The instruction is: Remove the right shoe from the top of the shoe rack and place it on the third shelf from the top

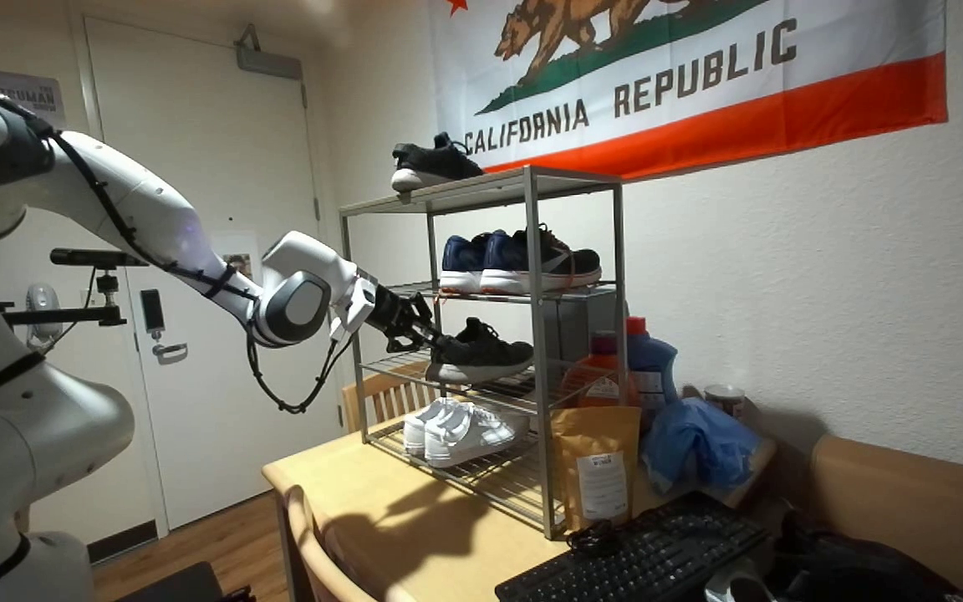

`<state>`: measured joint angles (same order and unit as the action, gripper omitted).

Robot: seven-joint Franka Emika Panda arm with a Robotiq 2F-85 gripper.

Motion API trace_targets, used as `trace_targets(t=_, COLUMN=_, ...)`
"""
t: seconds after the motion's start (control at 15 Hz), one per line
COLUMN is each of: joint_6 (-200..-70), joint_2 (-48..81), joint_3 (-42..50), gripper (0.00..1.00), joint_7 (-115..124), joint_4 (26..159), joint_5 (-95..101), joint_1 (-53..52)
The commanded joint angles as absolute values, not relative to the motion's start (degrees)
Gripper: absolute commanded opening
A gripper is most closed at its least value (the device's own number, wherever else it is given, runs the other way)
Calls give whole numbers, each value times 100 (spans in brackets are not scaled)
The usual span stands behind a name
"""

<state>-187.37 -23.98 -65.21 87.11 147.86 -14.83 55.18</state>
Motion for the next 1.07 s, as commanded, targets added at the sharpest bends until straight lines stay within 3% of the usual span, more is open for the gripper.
trace_targets(t=0.0, joint_6=-18541, joint_2=-2423, joint_3=-6876, gripper=6, joint_7=8872, joint_4=14592, joint_5=-1526, joint_1=5858)
trace_targets(t=0.4, joint_6=-18576, joint_2=-2411, joint_3=-7084, gripper=6, joint_7=8865, joint_4=14523, joint_5=-1544, joint_1=5992)
trace_targets(t=0.47, joint_6=-18577, joint_2=-2410, joint_3=-7092, gripper=19, joint_7=8865, joint_4=14520, joint_5=-1549, joint_1=5998)
trace_targets(t=0.53, joint_6=-18577, joint_2=-2406, joint_3=-7080, gripper=47, joint_7=8865, joint_4=14521, joint_5=-1557, joint_1=5985)
trace_targets(t=0.67, joint_6=-18598, joint_2=-2389, joint_3=-7040, gripper=49, joint_7=8853, joint_4=14534, joint_5=-1562, joint_1=5935)
trace_targets(t=1.0, joint_6=-18663, joint_2=-2313, joint_3=-6867, gripper=86, joint_7=8792, joint_4=14592, joint_5=-1564, joint_1=5710)
